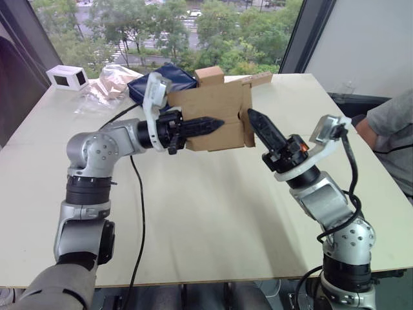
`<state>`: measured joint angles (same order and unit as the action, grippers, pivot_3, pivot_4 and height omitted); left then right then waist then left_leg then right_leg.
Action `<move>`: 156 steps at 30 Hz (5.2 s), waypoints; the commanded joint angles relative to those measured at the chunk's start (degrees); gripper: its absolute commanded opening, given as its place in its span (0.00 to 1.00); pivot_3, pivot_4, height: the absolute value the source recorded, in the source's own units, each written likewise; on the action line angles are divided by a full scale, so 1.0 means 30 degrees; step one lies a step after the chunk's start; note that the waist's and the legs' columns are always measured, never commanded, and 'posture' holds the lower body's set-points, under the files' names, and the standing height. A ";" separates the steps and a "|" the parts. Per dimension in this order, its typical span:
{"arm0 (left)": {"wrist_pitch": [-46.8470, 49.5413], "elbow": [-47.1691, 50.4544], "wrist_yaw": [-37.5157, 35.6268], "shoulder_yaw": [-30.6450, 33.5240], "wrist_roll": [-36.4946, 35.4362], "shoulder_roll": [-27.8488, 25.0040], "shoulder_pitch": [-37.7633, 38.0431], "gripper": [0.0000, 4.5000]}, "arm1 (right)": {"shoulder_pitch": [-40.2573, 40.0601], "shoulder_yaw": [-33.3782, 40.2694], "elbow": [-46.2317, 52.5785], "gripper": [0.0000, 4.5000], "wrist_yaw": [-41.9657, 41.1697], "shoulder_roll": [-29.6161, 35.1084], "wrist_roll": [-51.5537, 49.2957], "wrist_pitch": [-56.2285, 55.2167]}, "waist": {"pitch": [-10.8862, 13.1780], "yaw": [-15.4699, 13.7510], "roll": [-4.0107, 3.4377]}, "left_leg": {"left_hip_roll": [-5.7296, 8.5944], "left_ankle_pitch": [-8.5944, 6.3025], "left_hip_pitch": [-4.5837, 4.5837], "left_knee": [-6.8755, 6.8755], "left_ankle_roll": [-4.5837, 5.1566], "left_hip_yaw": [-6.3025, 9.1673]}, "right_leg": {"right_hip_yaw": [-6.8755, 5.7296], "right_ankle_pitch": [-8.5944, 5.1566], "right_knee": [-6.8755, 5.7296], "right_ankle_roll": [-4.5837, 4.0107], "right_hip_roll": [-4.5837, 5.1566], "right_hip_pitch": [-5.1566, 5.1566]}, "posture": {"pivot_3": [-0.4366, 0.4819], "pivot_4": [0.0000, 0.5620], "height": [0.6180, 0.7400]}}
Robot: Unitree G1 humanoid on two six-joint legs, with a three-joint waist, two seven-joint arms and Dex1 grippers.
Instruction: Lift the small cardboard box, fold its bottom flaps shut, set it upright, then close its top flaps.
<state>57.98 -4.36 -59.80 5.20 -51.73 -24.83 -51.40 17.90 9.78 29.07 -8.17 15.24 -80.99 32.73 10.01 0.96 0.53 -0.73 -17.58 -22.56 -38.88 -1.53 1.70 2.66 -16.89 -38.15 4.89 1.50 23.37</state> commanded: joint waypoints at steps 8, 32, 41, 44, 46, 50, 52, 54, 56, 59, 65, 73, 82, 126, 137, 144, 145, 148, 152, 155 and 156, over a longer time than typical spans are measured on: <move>-0.0144 0.0436 -0.0105 0.0116 -0.0228 0.0077 -0.0194 0.00 | 0.0672 -0.0108 0.0193 0.35 0.0540 -0.0725 0.0869 -0.1030 | 0.0000 -0.0001 0.0000 | 0.0000 0.0000 0.0000 0.0000 0.0000 0.0001 | 0.0001 0.0000 0.0000 0.0000 -0.0003 0.0001 | 0.48 0.27 1.00; -0.0824 0.0107 0.1179 0.0382 -0.0061 0.1095 -0.0247 0.00 | 0.1456 -0.2663 0.0470 0.35 0.0872 -0.3489 0.2983 -0.0572 | 0.0000 0.0008 -0.0001 | -0.0001 0.0003 0.0000 0.0004 -0.0006 0.0002 | 0.0001 0.0000 -0.0002 0.0000 0.0005 0.0006 | 0.48 0.27 1.00; -0.0801 -0.0025 0.0928 0.0366 -0.0074 0.0808 -0.0234 0.00 | 0.0177 -0.1808 0.1151 0.35 0.1215 -0.2886 0.2658 -0.0762 | 0.0000 0.0016 -0.0001 | 0.0000 0.0004 0.0001 0.0008 -0.0006 0.0002 | 0.0002 0.0000 -0.0001 0.0000 0.0002 0.0004 | 0.48 0.27 1.00; -0.0708 -0.0040 0.0740 0.0336 -0.0124 0.0698 -0.0226 0.00 | 0.0023 -0.1624 0.1186 0.35 0.1205 -0.2758 0.2541 -0.0902 | 0.0000 0.0018 -0.0001 | 0.0000 0.0003 0.0000 0.0008 -0.0006 0.0003 | 0.0002 0.0000 -0.0001 0.0000 0.0000 0.0005 | 0.48 0.27 1.00; -0.0566 0.0010 0.0550 0.0325 -0.0208 0.0551 -0.0196 0.00 | -0.0098 -0.1487 0.1247 0.35 0.1206 -0.2644 0.2393 -0.0988 | 0.0000 0.0017 -0.0001 | 0.0000 0.0003 0.0000 0.0008 -0.0006 0.0002 | 0.0001 0.0000 -0.0001 0.0000 0.0001 0.0005 | 0.48 0.27 1.00; -0.0163 0.0085 -0.0136 0.0285 -0.0449 0.0028 -0.0132 0.00 | -0.0273 -0.1038 0.1373 0.35 0.1182 -0.2339 0.1810 -0.1112 | 0.0000 0.0019 -0.0001 | 0.0000 0.0003 0.0000 0.0009 -0.0006 0.0002 | 0.0002 0.0000 0.0000 0.0000 0.0000 0.0005 | 0.48 0.27 1.00; 0.0030 0.0105 -0.0498 0.0273 -0.0577 -0.0250 -0.0117 0.00 | -0.0339 -0.0647 0.1382 0.35 0.1216 -0.2204 0.1400 -0.1293 | 0.0000 0.0020 -0.0001 | 0.0000 0.0003 0.0001 0.0009 -0.0006 0.0002 | 0.0001 0.0000 0.0000 -0.0001 -0.0002 0.0005 | 0.48 0.27 1.00; 0.0176 0.0092 -0.0731 0.0316 -0.0656 -0.0450 -0.0130 0.00 | -0.0393 -0.0269 0.1403 0.35 0.1224 -0.2059 0.0917 -0.1418 | 0.0001 0.0018 -0.0001 | 0.0000 0.0003 0.0001 0.0010 -0.0005 0.0002 | 0.0001 -0.0001 0.0000 -0.0001 -0.0003 0.0005 | 0.48 0.27 1.00; 0.0288 0.0101 -0.0899 0.0360 -0.0700 -0.0609 -0.0109 0.00 | -0.0470 0.0078 0.1482 0.35 0.1184 -0.1967 0.0306 -0.1509 | 0.0001 0.0008 -0.0001 | 0.0000 0.0003 0.0000 0.0010 -0.0005 0.0002 | 0.0000 -0.0001 0.0001 -0.0001 -0.0002 0.0004 | 0.48 0.27 1.00; 0.0324 0.0097 -0.1000 0.0329 -0.0725 -0.0697 -0.0123 0.00 | -0.0479 0.0199 0.1483 0.24 0.1190 -0.1870 0.0022 -0.1526 | 0.0001 0.0015 -0.0002 | 0.0001 0.0003 0.0000 0.0010 -0.0005 0.0002 | 0.0001 -0.0001 0.0001 -0.0001 -0.0001 0.0003 | 0.48 0.27 1.00; 0.0411 0.0255 -0.0978 0.0344 -0.0816 -0.0707 -0.0129 0.00 | -0.0659 0.0002 0.1570 0.02 0.1251 -0.1609 0.0332 -0.1599 | 0.0001 0.0018 -0.0002 | 0.0000 0.0003 0.0001 0.0010 -0.0005 0.0002 | 0.0001 -0.0001 0.0001 -0.0001 -0.0001 0.0004 | 0.48 0.27 1.00; 0.0043 -0.0027 -0.1419 -0.0202 -0.0224 -0.0760 -0.0383 0.00 | -0.0840 -0.1219 0.2485 0.02 0.0812 0.0254 0.0171 -0.0008 | 0.0003 0.0009 -0.0005 | 0.0000 0.0003 0.0000 0.0010 -0.0005 0.0003 | 0.0001 -0.0001 0.0004 -0.0002 -0.0003 0.0003 | 0.48 0.27 1.00; 0.0178 0.0124 -0.1731 -0.0419 -0.0156 -0.0689 -0.0529 0.00 | -0.0622 -0.2017 0.2277 0.02 0.0746 0.0062 0.0570 0.0095 | 0.0003 0.0009 -0.0005 | -0.0002 0.0002 0.0000 0.0010 -0.0004 0.0002 | 0.0001 -0.0001 0.0005 -0.0002 -0.0005 0.0003 | 0.48 0.27 1.00; -0.4387 0.0419 -0.9100 -1.8573 1.8165 -0.3665 -0.8157 0.00 | -0.5069 0.1118 0.7274 0.02 -0.5275 1.6970 0.6212 0.6133 | 0.0028 -0.0060 0.0014 | -0.0030 -0.0048 -0.0082 -0.0078 0.0088 -0.0003 | 0.0109 -0.0016 0.0050 -0.0010 -0.0231 0.0016 | 0.48 0.27 1.00; -0.4327 -0.0971 -0.9879 -1.9809 2.0157 -0.1843 -0.8093 0.00 | -0.6785 0.1054 0.8066 0.02 -0.4180 1.5205 0.7293 0.6231 | 0.0028 -0.0157 0.0013 | -0.0053 -0.0053 -0.0102 -0.0079 0.0098 0.0024 | 0.0113 -0.0016 0.0018 -0.0011 -0.0254 0.0042 | 0.48 0.27 1.00; -0.2340 -0.1390 -1.0227 -1.9461 2.0422 -0.0898 -0.8686 0.32 | -0.7121 0.0917 0.7650 0.00 -0.4578 1.4721 0.8340 0.5994 | 0.0028 -0.0120 0.0013 | -0.0042 -0.0053 -0.0098 -0.0083 0.0098 0.0029 | 0.0116 -0.0015 0.0016 -0.0010 -0.0261 0.0039 | 0.48 0.27 1.00; -0.1783 -0.1476 -1.0367 -1.9410 2.0350 -0.0836 -0.8884 0.42 | -0.7073 0.0826 0.7552 0.00 -0.4676 1.4638 0.8516 0.5990 | 0.0028 -0.0118 0.0012 | -0.0042 -0.0053 -0.0099 -0.0083 0.0098 0.0028 | 0.0116 -0.0015 0.0013 -0.0010 -0.0261 0.0040 | 0.48 0.27 1.00; -0.0330 -0.1178 -1.0865 -1.9485 1.9283 -0.1332 -0.9662 0.65 | -0.6820 0.0521 0.7189 0.00 -0.5050 1.4488 0.8998 0.5981 | 0.0028 -0.0079 0.0012 | -0.0040 -0.0053 -0.0099 -0.0083 0.0098 0.0027 | 0.0116 -0.0015 0.0014 -0.0010 -0.0263 0.0040 | 0.48 0.27 1.00; 0.2487 -0.1541 -1.0899 -1.9020 1.6754 -0.1928 -1.1371 0.85 | -0.6426 0.0394 0.6606 0.00 -0.5766 1.4423 0.9422 0.5940 | 0.0026 -0.0069 0.0008 | -0.0048 -0.0054 -0.0088 -0.0078 0.0101 0.0031 | 0.0117 -0.0016 0.0009 -0.0011 -0.0274 0.0041 | 0.48 0.27 1.00; 0.3366 -0.2059 -1.0899 -1.8473 1.4915 -0.2795 -1.2387 0.85 | -0.6149 0.0594 0.6192 0.00 -0.6254 1.4185 0.9357 0.5851 | 0.0027 -0.0064 0.0009 | -0.0048 -0.0054 -0.0094 -0.0081 0.0101 0.0034 | 0.0115 -0.0016 0.0008 -0.0010 -0.0271 0.0043 | 0.48 0.27 1.00; 0.3932 -0.2237 -1.0899 -1.8178 1.3556 -0.3268 -1.2733 0.85 | -0.6000 0.0706 0.6081 0.00 -0.6369 1.3987 0.9152 0.5815 | 0.0026 -0.0054 0.0008 | -0.0049 -0.0054 -0.0096 -0.0080 0.0101 0.0034 | 0.0115 -0.0016 0.0009 -0.0010 -0.0271 0.0046 | 0.48 0.27 1.00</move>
<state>67.61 -10.52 -92.27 -52.34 -6.17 -32.96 -87.44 -0.90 10.41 46.95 -26.42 57.91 -53.00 51.42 10.09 0.79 0.55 -0.88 -17.74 -22.83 -39.12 -1.23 1.79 3.01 -16.94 -38.13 4.86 0.68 23.50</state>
